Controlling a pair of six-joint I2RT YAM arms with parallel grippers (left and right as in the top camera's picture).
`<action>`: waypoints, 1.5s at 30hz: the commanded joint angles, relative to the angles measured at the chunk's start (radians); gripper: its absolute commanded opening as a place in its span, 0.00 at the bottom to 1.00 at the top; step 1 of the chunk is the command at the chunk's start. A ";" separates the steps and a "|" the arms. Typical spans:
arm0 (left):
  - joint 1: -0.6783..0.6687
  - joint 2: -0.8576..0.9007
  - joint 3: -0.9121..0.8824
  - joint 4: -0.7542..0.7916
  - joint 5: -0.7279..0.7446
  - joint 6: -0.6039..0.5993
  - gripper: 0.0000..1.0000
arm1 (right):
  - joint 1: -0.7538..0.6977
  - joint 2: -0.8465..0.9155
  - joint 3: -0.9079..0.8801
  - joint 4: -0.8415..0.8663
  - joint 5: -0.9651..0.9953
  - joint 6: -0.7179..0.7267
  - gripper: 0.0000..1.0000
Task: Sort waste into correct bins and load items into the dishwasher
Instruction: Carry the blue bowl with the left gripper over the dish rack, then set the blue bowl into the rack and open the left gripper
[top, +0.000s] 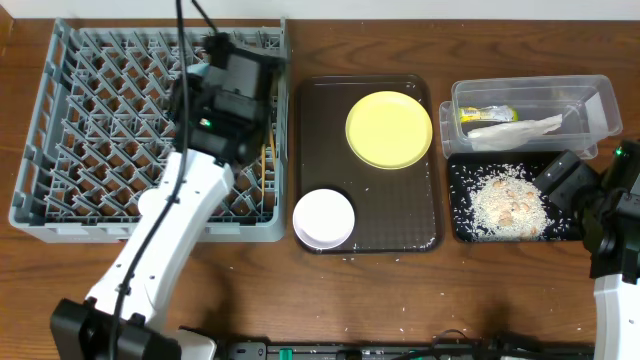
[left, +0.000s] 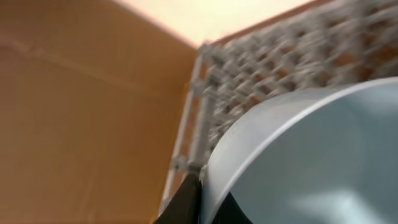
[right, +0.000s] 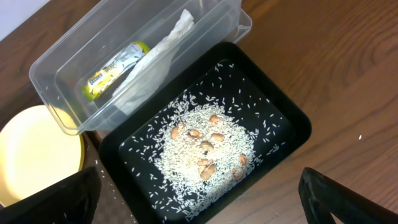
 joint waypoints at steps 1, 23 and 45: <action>0.098 0.035 -0.019 0.008 -0.087 0.024 0.07 | -0.007 0.000 0.002 -0.004 0.013 0.014 0.99; 0.185 0.361 -0.023 0.041 -0.262 -0.121 0.07 | -0.007 0.000 0.002 -0.004 0.013 0.014 0.99; 0.129 0.363 -0.023 0.052 -0.347 -0.136 0.07 | -0.007 0.000 0.002 -0.004 0.013 0.014 0.99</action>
